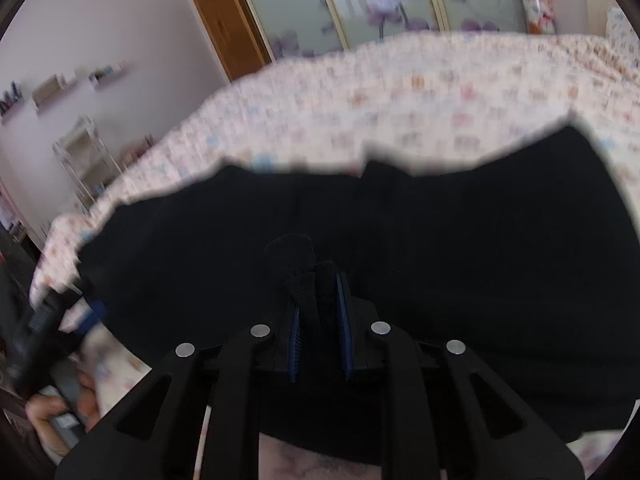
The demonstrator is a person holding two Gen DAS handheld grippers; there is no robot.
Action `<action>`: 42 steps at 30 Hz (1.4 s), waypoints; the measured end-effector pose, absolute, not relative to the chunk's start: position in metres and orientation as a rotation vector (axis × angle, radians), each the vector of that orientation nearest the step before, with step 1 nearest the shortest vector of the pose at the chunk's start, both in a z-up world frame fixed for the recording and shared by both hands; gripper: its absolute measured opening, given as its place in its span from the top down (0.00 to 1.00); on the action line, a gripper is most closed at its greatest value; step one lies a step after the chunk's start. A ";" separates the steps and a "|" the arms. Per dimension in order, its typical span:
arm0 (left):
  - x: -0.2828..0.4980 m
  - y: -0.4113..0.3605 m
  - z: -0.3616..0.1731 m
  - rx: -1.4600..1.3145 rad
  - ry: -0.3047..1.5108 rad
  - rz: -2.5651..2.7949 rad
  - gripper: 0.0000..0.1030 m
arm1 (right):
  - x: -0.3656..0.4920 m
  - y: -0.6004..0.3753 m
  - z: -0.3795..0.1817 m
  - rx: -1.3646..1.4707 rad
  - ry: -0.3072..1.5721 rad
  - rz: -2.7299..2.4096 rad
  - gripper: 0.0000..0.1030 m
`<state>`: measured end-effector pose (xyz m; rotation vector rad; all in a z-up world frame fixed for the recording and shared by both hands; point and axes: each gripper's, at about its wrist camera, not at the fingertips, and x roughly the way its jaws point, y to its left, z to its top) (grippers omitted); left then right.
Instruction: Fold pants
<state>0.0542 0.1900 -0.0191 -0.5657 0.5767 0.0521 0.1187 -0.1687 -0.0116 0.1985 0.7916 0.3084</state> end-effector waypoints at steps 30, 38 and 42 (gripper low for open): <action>0.051 0.194 -0.018 -0.601 0.577 0.012 0.02 | 0.107 -0.111 -0.011 0.005 0.843 0.432 0.77; 0.051 0.193 -0.019 -0.597 0.578 0.015 0.02 | 0.090 -0.123 0.022 0.137 0.676 0.495 0.89; 0.052 0.192 -0.019 -0.591 0.580 0.021 0.02 | 0.099 -0.100 -0.002 -0.009 0.797 0.472 0.88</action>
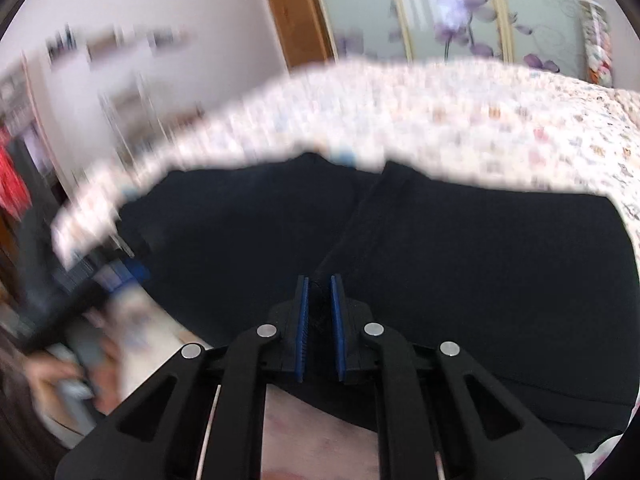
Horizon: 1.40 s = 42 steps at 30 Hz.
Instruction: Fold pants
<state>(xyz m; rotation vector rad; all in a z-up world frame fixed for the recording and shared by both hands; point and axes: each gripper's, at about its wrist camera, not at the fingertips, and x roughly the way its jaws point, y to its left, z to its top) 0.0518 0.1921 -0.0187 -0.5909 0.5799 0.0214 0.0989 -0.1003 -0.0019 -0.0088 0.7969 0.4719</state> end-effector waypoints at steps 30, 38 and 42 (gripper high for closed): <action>0.051 0.333 -0.034 -1.204 0.711 -0.072 0.02 | 0.042 -0.214 0.042 0.496 0.787 0.611 0.13; 0.080 0.341 -0.036 -1.192 0.776 -0.054 0.02 | 0.039 -0.209 0.043 0.461 0.784 0.631 0.13; 0.091 0.338 -0.022 -1.134 0.796 -0.106 0.02 | 0.040 -0.209 0.042 0.448 0.792 0.633 0.13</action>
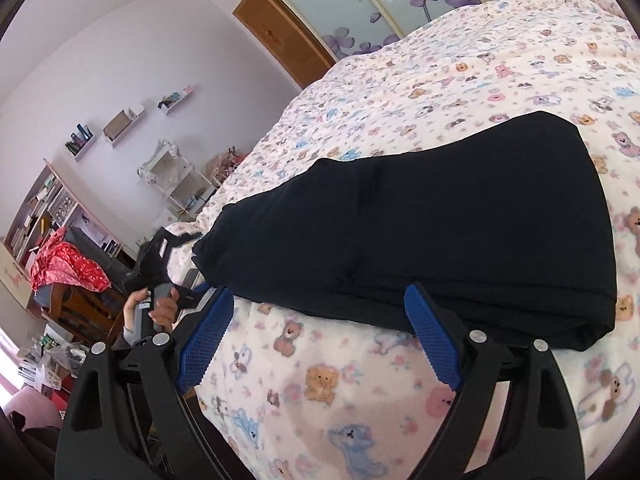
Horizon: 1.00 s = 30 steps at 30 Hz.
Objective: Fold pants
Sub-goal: 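Grasp the folded black trousers with the left tool and lift them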
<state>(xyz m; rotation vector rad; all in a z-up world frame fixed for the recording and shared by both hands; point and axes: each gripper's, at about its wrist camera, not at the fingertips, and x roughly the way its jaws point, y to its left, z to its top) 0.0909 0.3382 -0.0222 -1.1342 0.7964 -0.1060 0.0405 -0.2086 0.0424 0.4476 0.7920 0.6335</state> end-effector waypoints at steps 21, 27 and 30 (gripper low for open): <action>0.110 0.355 -0.041 -1.208 0.755 0.087 0.73 | 0.035 -0.209 0.047 0.396 0.766 0.625 0.13; 0.118 0.345 -0.012 -0.989 0.786 0.188 0.86 | 0.032 -0.228 0.054 0.465 0.724 0.590 0.13; 0.131 0.306 0.034 -0.678 0.781 0.266 0.87 | 0.032 -0.248 0.056 0.541 0.697 0.559 0.13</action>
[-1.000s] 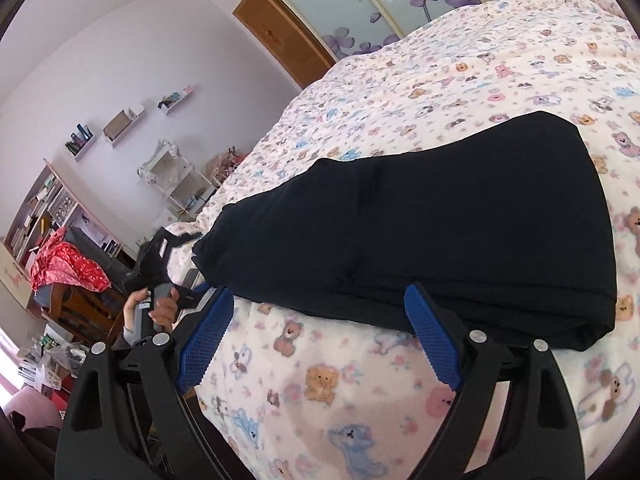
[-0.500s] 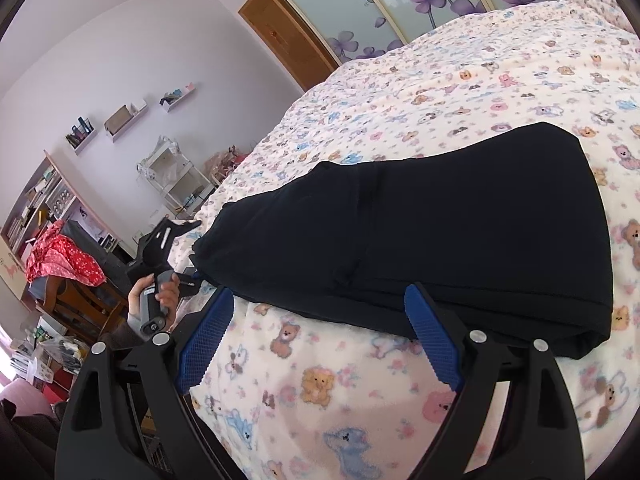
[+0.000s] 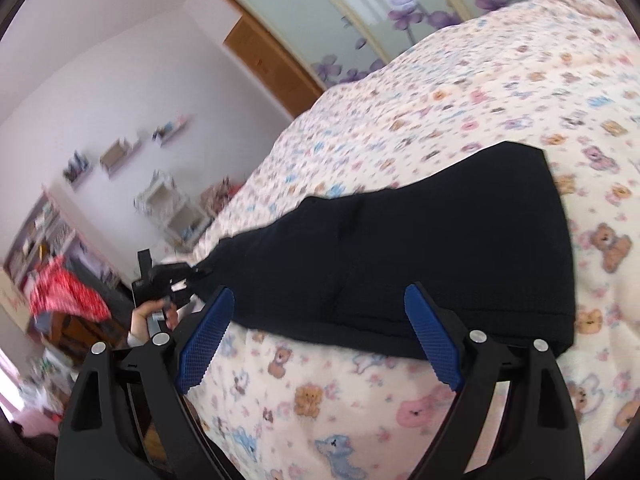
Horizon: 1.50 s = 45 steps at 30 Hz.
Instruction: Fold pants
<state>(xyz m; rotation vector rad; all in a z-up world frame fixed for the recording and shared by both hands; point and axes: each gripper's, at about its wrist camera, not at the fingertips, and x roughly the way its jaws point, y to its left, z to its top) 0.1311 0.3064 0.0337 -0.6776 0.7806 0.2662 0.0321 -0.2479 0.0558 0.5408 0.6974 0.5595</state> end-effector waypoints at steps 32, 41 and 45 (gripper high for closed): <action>0.060 -0.154 -0.015 0.728 0.605 -0.366 0.86 | 0.029 -0.386 0.042 0.922 0.585 0.337 0.13; 0.037 -0.123 0.013 0.442 0.608 -0.439 0.54 | 0.049 -0.355 0.015 0.919 0.812 0.458 0.25; 0.008 -0.051 0.043 0.129 0.397 -0.314 0.08 | 0.051 -0.348 0.006 0.889 0.901 0.420 0.25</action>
